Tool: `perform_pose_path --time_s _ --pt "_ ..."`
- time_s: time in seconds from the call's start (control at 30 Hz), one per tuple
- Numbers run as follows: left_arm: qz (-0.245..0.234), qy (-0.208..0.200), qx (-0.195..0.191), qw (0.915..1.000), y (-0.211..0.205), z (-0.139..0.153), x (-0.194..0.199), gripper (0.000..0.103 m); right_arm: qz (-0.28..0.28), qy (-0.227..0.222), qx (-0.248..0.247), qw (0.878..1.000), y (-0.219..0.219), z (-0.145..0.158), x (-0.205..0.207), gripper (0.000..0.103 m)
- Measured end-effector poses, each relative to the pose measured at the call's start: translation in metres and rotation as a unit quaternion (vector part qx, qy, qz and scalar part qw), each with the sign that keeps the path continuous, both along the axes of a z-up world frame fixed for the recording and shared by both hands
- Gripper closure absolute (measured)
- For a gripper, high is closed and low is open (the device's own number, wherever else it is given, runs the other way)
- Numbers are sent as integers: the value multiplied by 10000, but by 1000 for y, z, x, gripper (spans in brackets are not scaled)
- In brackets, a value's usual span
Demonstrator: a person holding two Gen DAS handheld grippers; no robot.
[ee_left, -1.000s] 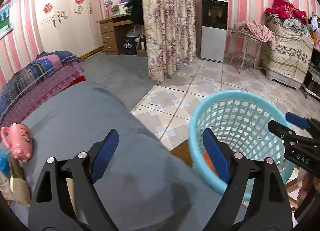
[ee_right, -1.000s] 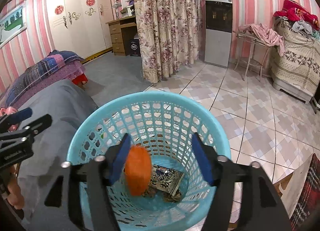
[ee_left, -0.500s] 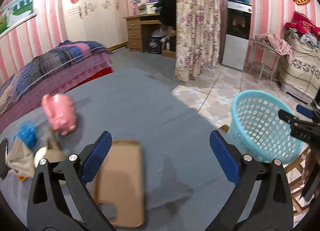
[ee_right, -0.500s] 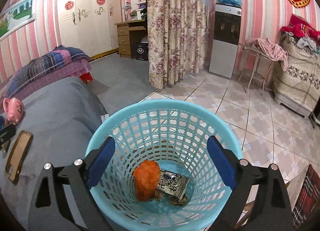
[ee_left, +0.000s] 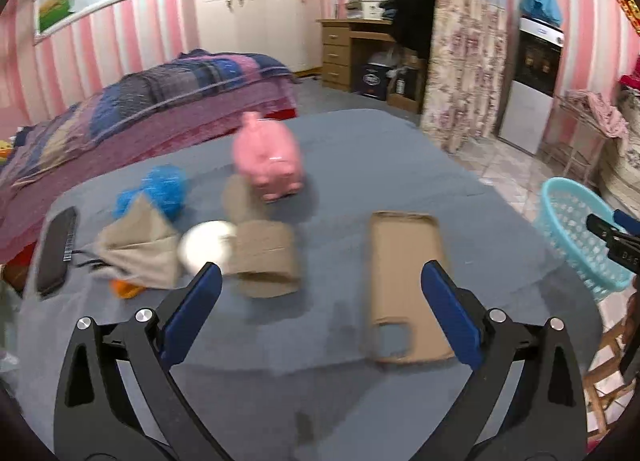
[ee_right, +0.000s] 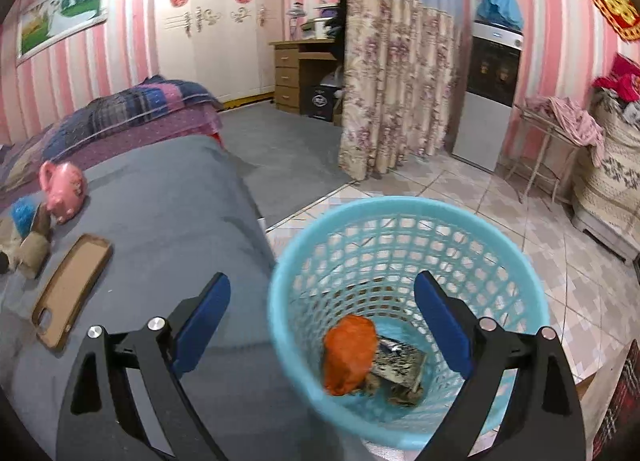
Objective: Collect trash
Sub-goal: 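Swing both tools back over the table toward the remaining items, then grasp the brown cardboard tube with the right tool while the left tool grasps the grey cloth bag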
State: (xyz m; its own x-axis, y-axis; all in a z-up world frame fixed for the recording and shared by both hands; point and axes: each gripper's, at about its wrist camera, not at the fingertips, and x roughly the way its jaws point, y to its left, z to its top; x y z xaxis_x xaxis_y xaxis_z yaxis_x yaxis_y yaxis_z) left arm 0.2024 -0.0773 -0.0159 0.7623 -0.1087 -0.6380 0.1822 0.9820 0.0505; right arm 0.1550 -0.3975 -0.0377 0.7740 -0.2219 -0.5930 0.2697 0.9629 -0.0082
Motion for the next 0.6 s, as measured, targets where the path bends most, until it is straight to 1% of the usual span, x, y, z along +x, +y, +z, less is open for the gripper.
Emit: perform_pose_path --time_s 0.13,0.2,0.27,0.37,0.47,0.6 --pt "315 21 37 9995 43 -2 -4 6 398 20 -34 9992 32 -1 3 12" --pt "498 39 44 9987 65 -4 -3 6 731 30 -105 9973 57 -1 6 12" --pt "684 75 62 9976 85 -6 -2 6 947 55 -91 9955 74 -3 9 12" --pt "913 121 91 9957 115 -9 -2 6 1434 69 114 9896 107 -2 15 12" --pt "1125 116 119 9935 141 -11 -4 6 1703 107 257 9850 133 -1 24 12" --pt "1394 162 11 9901 175 -13 -4 6 2024 200 191 9789 176 -4 35 12"
